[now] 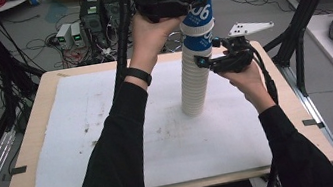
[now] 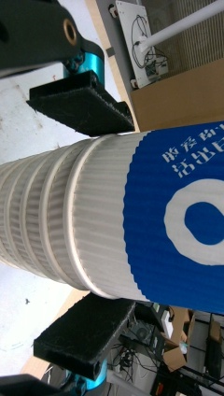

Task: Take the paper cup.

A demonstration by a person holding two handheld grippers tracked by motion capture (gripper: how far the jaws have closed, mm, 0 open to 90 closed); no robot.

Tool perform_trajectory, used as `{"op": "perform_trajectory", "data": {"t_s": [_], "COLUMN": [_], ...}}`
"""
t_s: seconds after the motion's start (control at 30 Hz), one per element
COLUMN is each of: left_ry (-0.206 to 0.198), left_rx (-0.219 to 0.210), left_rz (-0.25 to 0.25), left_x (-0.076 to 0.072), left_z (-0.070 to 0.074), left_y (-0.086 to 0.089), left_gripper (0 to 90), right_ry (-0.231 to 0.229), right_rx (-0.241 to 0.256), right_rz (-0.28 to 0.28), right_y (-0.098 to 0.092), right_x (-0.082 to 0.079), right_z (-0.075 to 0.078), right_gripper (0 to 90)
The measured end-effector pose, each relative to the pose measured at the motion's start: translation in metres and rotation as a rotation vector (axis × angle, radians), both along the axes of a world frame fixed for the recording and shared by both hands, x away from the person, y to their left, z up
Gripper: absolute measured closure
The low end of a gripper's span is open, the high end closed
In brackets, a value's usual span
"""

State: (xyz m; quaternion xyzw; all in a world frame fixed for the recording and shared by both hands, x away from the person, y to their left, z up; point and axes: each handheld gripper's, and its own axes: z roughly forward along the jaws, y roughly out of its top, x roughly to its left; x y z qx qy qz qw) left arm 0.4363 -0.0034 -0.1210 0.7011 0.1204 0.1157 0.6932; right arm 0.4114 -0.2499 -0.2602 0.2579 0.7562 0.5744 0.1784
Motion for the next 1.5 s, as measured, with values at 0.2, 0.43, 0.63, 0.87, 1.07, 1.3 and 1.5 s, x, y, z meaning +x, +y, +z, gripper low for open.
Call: {"op": "perform_trajectory", "data": {"t_s": [0.2,0.43,0.63,0.87,1.07,1.3,1.5], "left_ry": [-0.035,-0.064,-0.074,-0.071,-0.071,-0.069,-0.053], "left_rx": [-0.027,-0.042,-0.018,0.014,0.063,0.087,0.118], "left_rz": [0.015,0.011,0.018,0.036,0.041,0.045,0.056], "left_x": [-0.006,-0.016,-0.028,-0.046,-0.064,-0.082,-0.088], "left_z": [0.012,0.023,0.026,0.016,0.002,-0.019,-0.037], "left_y": [0.008,0.019,0.037,0.062,0.081,0.096,0.101], "left_gripper": [29.5,29.6,29.6,29.6,29.6,29.6,29.6], "right_ry": [-0.001,-0.002,0.000,0.004,0.001,0.002,0.001], "right_rx": [0.000,-0.001,-0.003,-0.005,-0.009,-0.016,-0.016], "right_rz": [0.000,-0.001,-0.001,-0.004,-0.005,-0.005,-0.008], "right_y": [0.000,0.000,-0.001,-0.001,-0.001,-0.001,-0.002], "right_x": [0.000,0.000,0.000,-0.002,-0.003,-0.006,-0.006], "right_z": [0.000,0.000,0.000,0.001,0.001,0.002,0.002], "right_gripper": [14.7,14.7,14.7,14.6,14.6,14.6,14.5]}}
